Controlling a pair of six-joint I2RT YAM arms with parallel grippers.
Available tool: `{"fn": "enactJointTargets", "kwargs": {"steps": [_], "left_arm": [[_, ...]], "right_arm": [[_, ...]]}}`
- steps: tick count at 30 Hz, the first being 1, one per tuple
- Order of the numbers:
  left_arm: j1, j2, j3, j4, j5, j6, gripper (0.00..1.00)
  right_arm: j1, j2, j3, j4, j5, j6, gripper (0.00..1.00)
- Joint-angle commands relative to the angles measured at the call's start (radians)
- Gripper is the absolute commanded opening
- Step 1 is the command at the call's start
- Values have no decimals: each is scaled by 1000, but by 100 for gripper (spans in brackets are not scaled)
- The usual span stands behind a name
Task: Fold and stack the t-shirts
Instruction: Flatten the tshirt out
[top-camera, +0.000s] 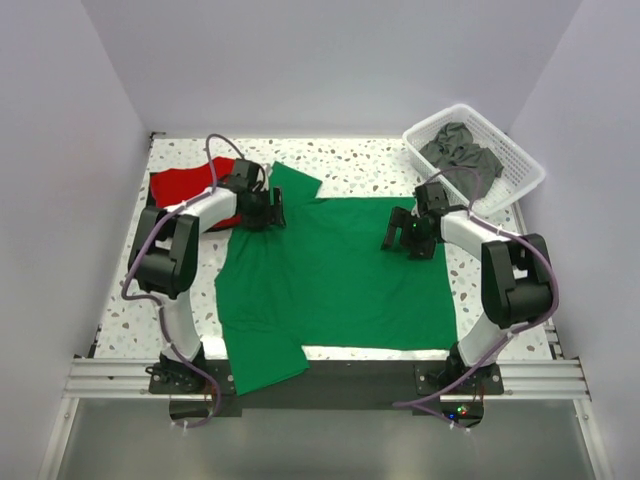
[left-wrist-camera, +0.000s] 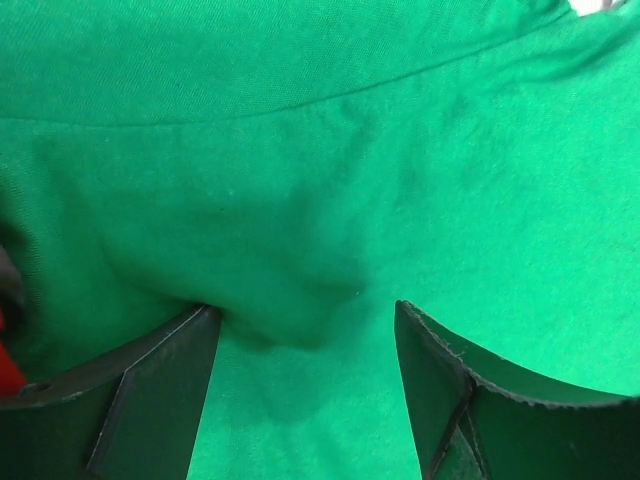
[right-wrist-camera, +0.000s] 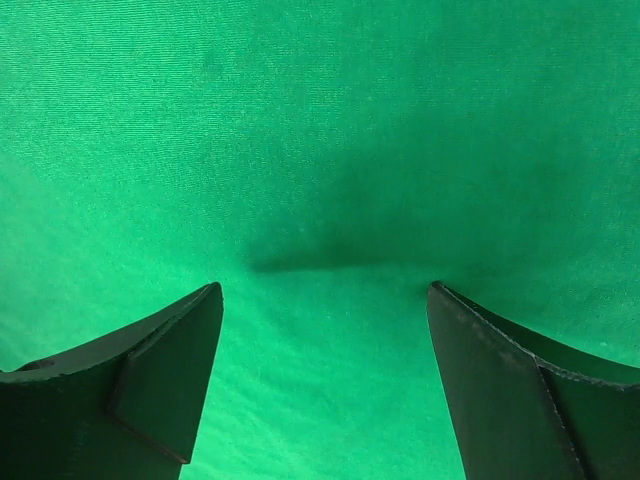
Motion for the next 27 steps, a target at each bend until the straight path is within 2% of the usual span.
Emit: {"fn": "enactJointTargets", "kwargs": {"steps": [1, 8, 21, 27], "left_arm": [[8, 91, 59, 19, 1, 25, 75], [8, 235, 242, -14, 28, 37, 75], [8, 512, 703, -78, 111, 56, 75], [6, 516, 754, -37, 148, 47, 75]], "right_arm": [[-7, 53, 51, -35, 63, 12, 87], [-44, 129, 162, -82, 92, 16, 87], [-100, 314, 423, -187, 92, -10, 87], [-102, 344, 506, -218, 66, -42, 87]]}}
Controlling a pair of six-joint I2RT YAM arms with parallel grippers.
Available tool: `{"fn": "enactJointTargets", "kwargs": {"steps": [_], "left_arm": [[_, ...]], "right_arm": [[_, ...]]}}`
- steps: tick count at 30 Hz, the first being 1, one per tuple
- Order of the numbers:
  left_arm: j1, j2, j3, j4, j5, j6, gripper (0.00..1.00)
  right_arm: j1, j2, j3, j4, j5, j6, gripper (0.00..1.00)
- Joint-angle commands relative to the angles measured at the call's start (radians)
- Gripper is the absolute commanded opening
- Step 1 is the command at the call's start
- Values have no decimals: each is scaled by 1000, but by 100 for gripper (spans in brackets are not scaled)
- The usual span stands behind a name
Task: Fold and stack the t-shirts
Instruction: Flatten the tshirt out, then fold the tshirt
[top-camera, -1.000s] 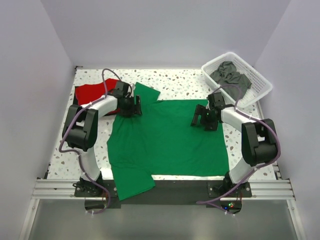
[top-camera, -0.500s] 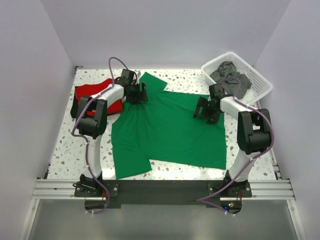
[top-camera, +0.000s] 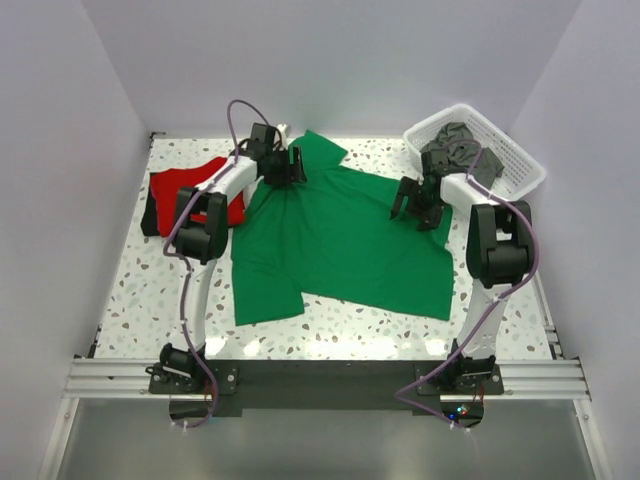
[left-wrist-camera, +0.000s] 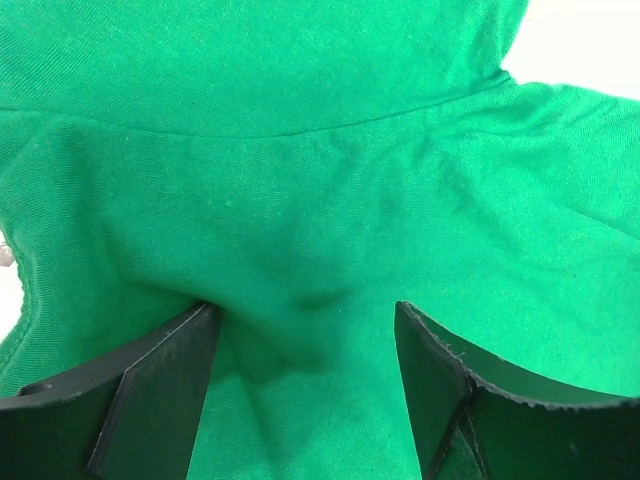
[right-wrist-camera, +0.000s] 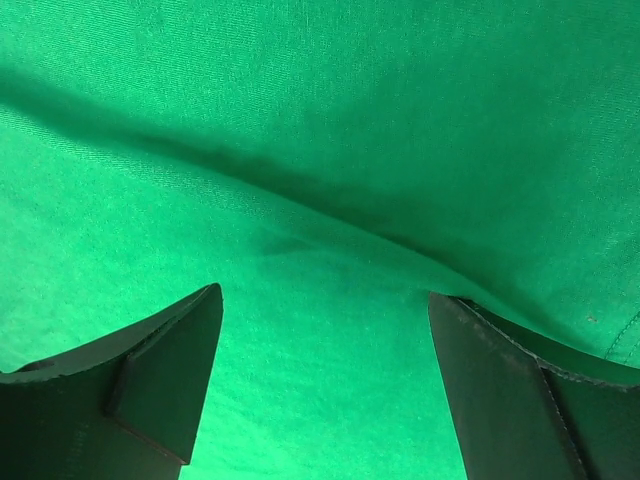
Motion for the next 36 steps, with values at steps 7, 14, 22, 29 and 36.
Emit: {"fn": "enactJointTargets", "kwargs": {"steps": [7, 14, 22, 29, 36], "left_arm": [[0, -142, 9, 5, 19, 0, 75], [-32, -449, -384, 29, -163, -19, 71], [-77, -815, -851, -90, -410, -138, 66], [-179, -1054, -1127, -239, -536, -364, 65], [-216, -1290, -1331, -363, -564, -561, 54]], "right_arm": [[-5, -75, 36, -28, -44, -50, 86], [-4, -169, 4, -19, -75, -37, 86], [-4, -227, -57, -17, -81, -50, 86], [-2, -250, -97, 1, -113, -50, 86], [-4, -263, -128, 30, -136, -43, 85]]}}
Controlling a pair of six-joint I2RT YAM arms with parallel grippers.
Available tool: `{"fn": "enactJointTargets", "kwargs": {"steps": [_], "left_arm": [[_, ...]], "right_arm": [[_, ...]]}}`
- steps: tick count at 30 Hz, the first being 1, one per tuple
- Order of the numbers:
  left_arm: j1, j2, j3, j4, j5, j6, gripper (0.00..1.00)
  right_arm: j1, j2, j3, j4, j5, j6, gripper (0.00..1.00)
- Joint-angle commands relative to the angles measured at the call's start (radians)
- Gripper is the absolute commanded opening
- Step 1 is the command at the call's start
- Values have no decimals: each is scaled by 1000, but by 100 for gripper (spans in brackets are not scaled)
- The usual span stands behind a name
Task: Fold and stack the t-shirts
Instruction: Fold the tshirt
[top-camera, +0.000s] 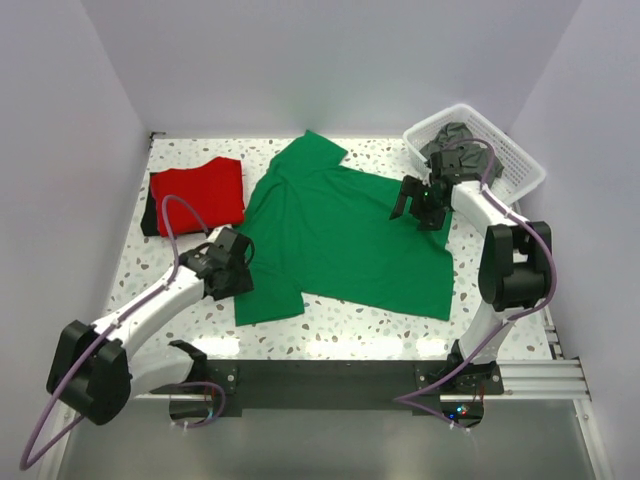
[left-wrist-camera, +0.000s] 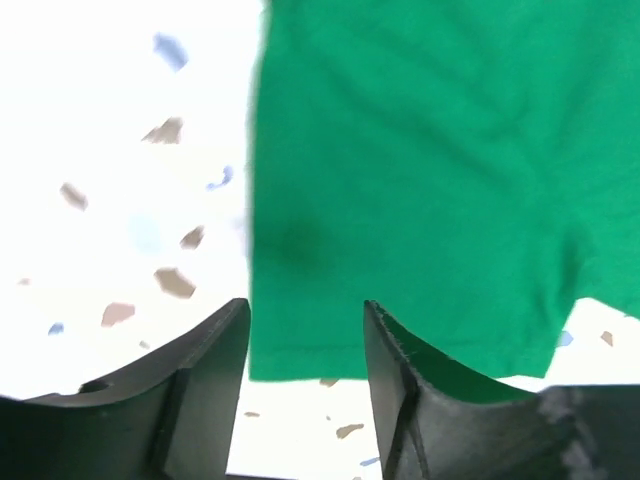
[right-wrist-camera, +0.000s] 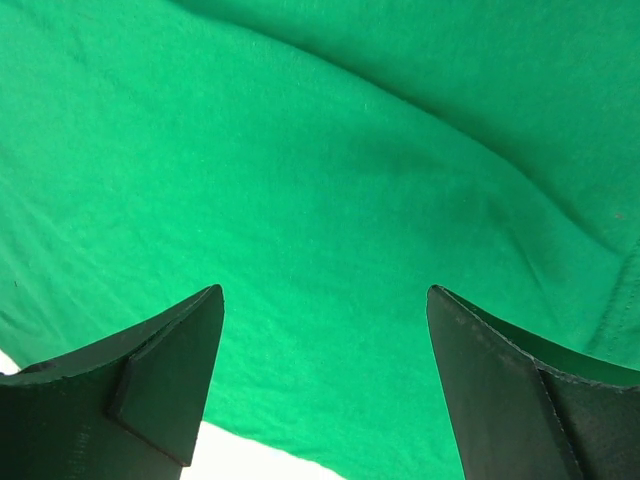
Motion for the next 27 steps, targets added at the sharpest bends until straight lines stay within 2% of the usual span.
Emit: {"fn": "enactJointTargets", "kwargs": {"steps": [1, 10, 27], "left_arm": [[1, -76, -56, -77, -47, -140, 53], [-1, -70, -110, -124, -27, -177, 44], [-7, -27, -202, -34, 100, -180, 40]], "right_arm": [[-2, -58, -21, 40, -36, -8, 85], [-2, -78, -56, 48, -42, -15, 85], [-2, -84, -58, 43, -30, -23, 85]]}}
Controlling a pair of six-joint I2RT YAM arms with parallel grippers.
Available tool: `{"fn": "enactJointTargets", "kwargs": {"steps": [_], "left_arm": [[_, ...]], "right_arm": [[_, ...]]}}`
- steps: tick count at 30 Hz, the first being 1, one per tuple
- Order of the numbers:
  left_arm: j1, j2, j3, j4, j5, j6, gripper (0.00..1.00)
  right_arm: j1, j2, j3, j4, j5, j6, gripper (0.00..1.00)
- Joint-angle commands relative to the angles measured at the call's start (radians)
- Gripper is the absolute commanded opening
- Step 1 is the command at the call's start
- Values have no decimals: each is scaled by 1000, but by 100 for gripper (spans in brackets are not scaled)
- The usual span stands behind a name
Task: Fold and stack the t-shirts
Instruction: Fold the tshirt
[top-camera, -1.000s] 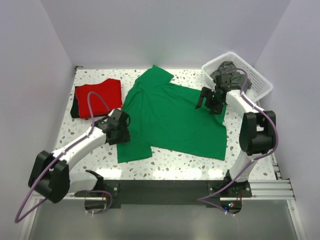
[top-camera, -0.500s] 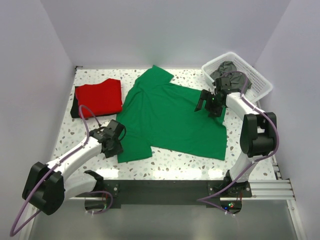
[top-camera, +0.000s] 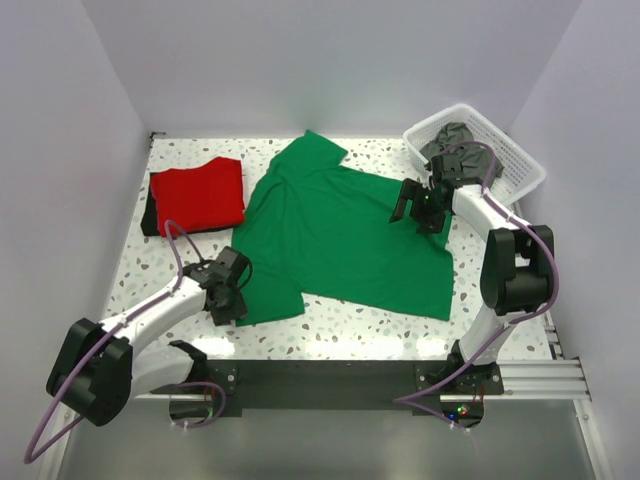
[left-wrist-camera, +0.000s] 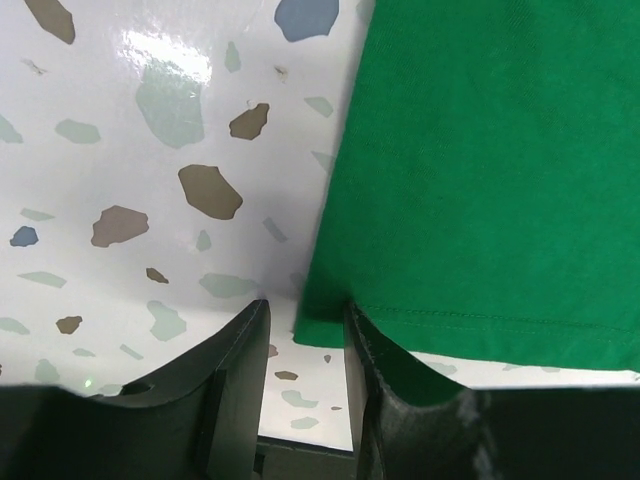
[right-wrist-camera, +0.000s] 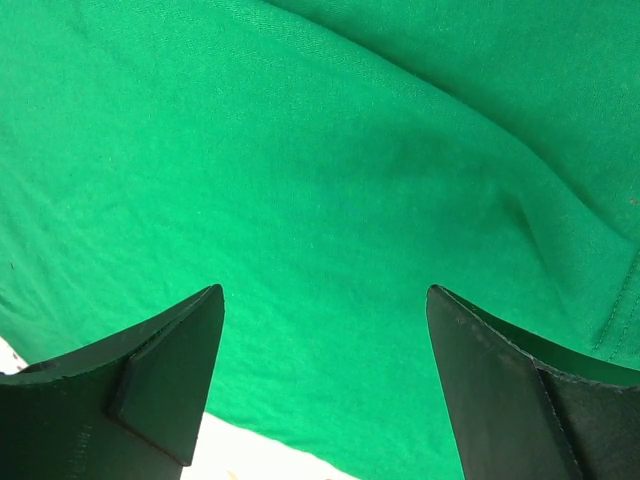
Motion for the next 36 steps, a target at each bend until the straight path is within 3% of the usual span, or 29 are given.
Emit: {"fn": "enactJointTargets", "kwargs": {"steps": [1, 6, 16, 20, 24, 28, 31, 36], "left_arm": [[-5, 27, -25, 44, 38, -10, 39], [-5, 27, -25, 49, 32, -17, 32], [-5, 67, -35, 122, 87, 17, 0], [-5, 34, 8, 110, 75, 39, 0], [-2, 38, 71, 113, 78, 68, 0], [24, 41, 96, 119, 98, 111, 0], [76, 33, 94, 122, 121, 155, 0], [158, 17, 97, 130, 158, 209, 0]], "right_arm": [[-2, -51, -5, 20, -4, -7, 85], [-1, -65, -10, 19, 5, -10, 85], [-16, -111, -91, -30, 2, -7, 85], [-88, -186, -223, -67, -1, 4, 81], [-153, -246, -315, -176, 110, -18, 76], [-186, -269, -357, -257, 166, 5, 62], [-193, -304, -396, -314, 202, 39, 58], [-199, -358, -415, -414, 272, 79, 59]]}}
